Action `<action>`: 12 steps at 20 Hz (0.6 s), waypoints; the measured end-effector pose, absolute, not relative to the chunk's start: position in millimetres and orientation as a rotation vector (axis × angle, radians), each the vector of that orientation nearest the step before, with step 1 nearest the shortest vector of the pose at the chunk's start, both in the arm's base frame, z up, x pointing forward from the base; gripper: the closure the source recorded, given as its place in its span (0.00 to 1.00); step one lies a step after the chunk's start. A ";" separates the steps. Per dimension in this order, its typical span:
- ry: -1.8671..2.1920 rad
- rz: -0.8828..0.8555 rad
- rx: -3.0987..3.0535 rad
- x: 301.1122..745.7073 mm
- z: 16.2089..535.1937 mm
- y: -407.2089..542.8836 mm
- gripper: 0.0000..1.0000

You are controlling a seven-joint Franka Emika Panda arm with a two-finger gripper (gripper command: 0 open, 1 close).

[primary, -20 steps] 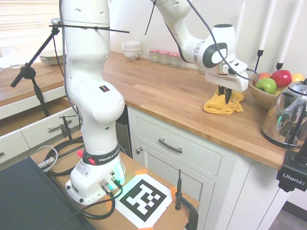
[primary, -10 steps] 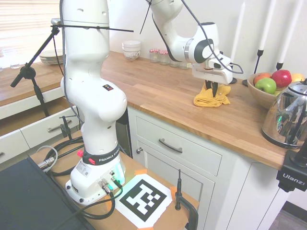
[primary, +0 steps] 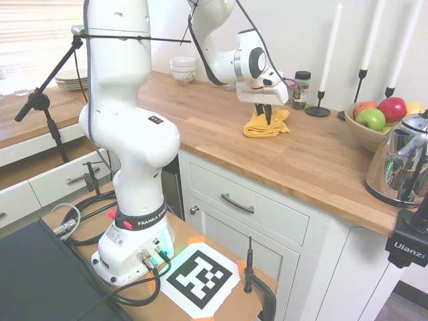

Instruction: Wipe the counter

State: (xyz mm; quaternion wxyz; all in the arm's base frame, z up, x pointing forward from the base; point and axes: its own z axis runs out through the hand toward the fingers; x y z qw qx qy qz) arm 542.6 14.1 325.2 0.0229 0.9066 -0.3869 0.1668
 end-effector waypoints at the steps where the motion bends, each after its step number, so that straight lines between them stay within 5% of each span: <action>1: -1.179 0.521 2.812 541.6 324.6 28.1 1.00; 12: -0.967 0.578 2.839 517.8 318.5 167.4 1.00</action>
